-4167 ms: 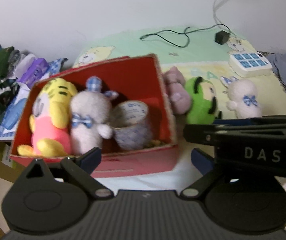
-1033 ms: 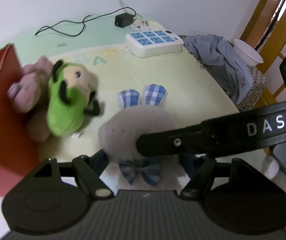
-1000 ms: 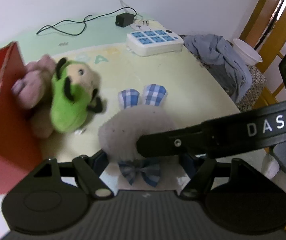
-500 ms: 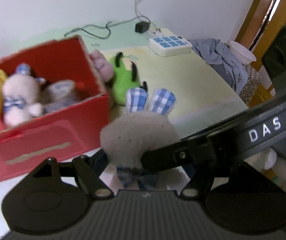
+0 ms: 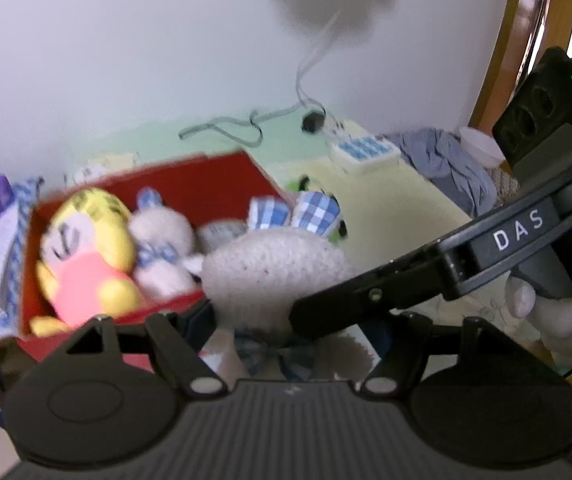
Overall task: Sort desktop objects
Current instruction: 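Lift the white bear and carry it over the red box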
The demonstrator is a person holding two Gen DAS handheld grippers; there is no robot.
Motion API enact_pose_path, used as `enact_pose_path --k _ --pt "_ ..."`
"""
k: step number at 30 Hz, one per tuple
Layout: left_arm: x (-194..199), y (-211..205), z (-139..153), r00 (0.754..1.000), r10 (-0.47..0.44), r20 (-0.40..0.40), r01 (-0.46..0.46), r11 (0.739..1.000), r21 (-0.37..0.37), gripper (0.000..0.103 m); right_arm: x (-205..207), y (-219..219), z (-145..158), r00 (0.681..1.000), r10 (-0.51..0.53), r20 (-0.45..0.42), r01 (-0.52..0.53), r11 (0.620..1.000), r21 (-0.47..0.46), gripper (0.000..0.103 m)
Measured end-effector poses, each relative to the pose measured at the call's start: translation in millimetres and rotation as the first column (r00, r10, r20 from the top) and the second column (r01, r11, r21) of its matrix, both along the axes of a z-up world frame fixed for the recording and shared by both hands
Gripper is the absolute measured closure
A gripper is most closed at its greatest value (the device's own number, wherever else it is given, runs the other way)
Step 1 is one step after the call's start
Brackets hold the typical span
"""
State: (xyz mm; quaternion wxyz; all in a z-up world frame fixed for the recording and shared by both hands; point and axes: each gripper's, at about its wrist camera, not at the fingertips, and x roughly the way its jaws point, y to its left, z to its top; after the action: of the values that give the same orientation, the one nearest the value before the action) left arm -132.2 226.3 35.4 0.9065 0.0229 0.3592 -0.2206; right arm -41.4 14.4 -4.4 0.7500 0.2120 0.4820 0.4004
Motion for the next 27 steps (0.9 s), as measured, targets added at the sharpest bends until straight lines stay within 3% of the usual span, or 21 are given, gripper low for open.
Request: enact_pose_path --k 7,14,22,27 --pt "26.0 29.7 14.3 0.999 0.004 0.054 0.000 0.996 -0.088 0.030 16.3 20.3 22.4 0.993 -0.046 0.108 0.044 0.999 0.018 0.052" --pt "63.9 27.8 11.6 0.997 0.007 0.075 0.003 0.990 -0.138 0.030 38.4 26.8 31.3 0.973 -0.134 0.190 0.138 0.990 -0.008 0.052" --pt "111.0 18.6 -17.5 1.000 0.020 -0.003 -0.020 0.979 -0.203 0.030 70.4 24.0 17.6 0.958 -0.183 0.220 0.204 0.976 -0.075 0.052" --pt "131.5 7.9 -41.0 0.996 0.060 -0.065 -0.071 0.979 -0.189 0.030 92.8 25.4 -3.6 0.961 -0.174 0.213 0.203 0.971 -0.126 0.053"
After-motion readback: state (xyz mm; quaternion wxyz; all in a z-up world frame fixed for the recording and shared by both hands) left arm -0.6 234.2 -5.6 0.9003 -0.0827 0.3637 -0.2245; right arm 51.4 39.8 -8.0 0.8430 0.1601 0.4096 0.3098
